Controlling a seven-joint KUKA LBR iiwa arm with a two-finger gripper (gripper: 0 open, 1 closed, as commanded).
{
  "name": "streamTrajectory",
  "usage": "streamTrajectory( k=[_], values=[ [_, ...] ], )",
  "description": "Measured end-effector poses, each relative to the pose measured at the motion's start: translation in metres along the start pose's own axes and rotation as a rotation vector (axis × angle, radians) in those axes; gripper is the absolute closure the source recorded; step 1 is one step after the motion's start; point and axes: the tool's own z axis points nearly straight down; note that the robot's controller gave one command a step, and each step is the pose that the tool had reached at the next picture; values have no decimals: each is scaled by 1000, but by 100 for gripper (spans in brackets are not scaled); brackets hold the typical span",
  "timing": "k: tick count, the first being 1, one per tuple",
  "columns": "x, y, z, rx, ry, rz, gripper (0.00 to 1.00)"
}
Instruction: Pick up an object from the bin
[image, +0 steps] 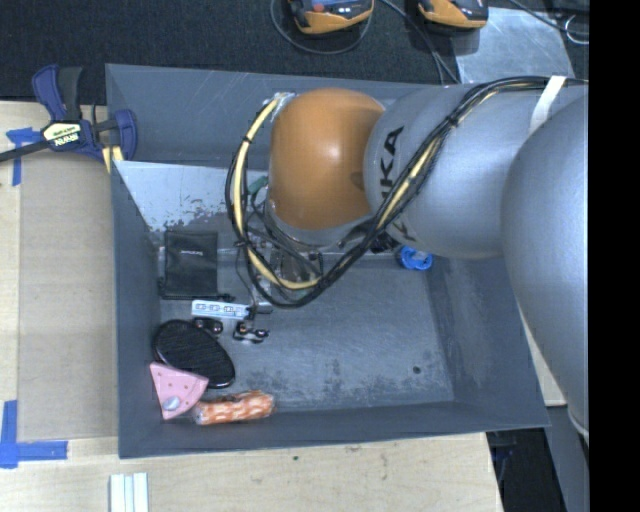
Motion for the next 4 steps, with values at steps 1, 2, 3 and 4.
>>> streamTrajectory(
  k=[1, 2, 3, 4],
  values=[
    [-2, -1, -5, -1, -8, 3, 0],
    [0, 17, 69, -1, -5, -159, 0],
    [-29, -7, 80, -2, -12, -32, 0],
    [-14, -14, 98, -1, -7, -164, 0]
  ],
)
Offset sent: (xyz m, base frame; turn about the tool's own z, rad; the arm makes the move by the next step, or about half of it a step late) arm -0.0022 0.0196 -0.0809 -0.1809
